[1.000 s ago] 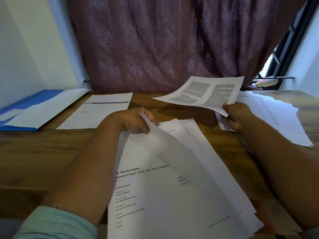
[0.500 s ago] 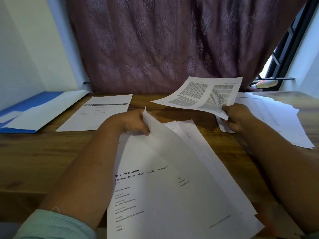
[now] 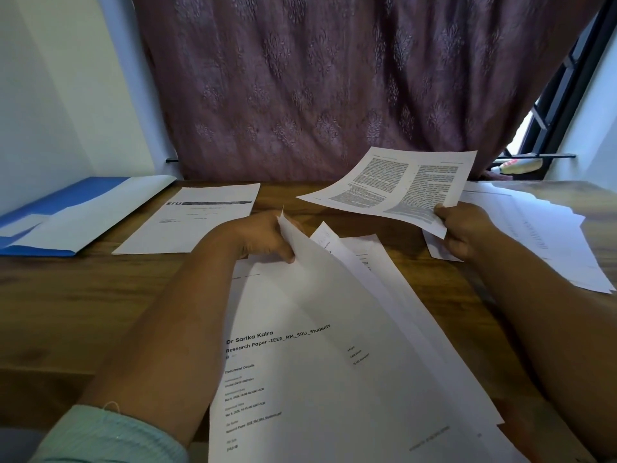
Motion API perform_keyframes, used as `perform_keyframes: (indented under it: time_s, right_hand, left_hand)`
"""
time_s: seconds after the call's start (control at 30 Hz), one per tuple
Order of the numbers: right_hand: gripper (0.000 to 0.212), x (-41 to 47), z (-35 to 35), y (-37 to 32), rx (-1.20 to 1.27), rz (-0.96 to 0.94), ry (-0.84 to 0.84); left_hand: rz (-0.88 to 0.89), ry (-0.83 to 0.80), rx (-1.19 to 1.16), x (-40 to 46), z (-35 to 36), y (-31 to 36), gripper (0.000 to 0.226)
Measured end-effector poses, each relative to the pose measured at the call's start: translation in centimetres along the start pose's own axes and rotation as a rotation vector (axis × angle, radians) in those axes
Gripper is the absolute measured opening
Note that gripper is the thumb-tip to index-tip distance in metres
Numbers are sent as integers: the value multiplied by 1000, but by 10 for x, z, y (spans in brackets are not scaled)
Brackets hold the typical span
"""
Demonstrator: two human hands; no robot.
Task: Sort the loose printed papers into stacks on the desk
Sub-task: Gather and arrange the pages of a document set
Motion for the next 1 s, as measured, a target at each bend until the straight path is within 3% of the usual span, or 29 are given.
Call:
perform_keyframes:
  time_s: [0.33, 0.47, 0.67, 0.83, 0.87, 0.97, 1.0]
  right_hand:
    - [33, -5, 2, -4, -3, -41, 7]
    - [27, -7, 3, -7, -59, -66, 11]
    - [19, -10, 4, -20, -207, -184, -1]
    - [22, -24, 26, -22, -565, -160, -200]
    - [21, -30, 35, -18, -606, -130, -285]
    - [25, -45, 64, 3, -542, 18, -579]
    - [30, -51, 72, 13, -534, 85, -665]
  left_hand:
    - [6, 16, 35, -2, 1, 0, 50]
    - [70, -6, 10, -7, 1, 9, 28]
    - [143, 131, -285, -22, -23, 18, 23]
    - [337, 228, -571, -18, -39, 23, 59]
    - [362, 218, -606, -17, -39, 23, 57]
    - [359, 182, -596, -13, -35, 20, 14]
    - [342, 161, -550, -10, -33, 17, 18]
Point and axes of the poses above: each hand's wrist, its own x-axis towards the middle knuckle, its own z-axis out of the palm, y = z × x, the point moved 8 cm from there along x, towards the middle knuckle, and after that the axes turned 5 degrees about -y, right-handed, at the moved point
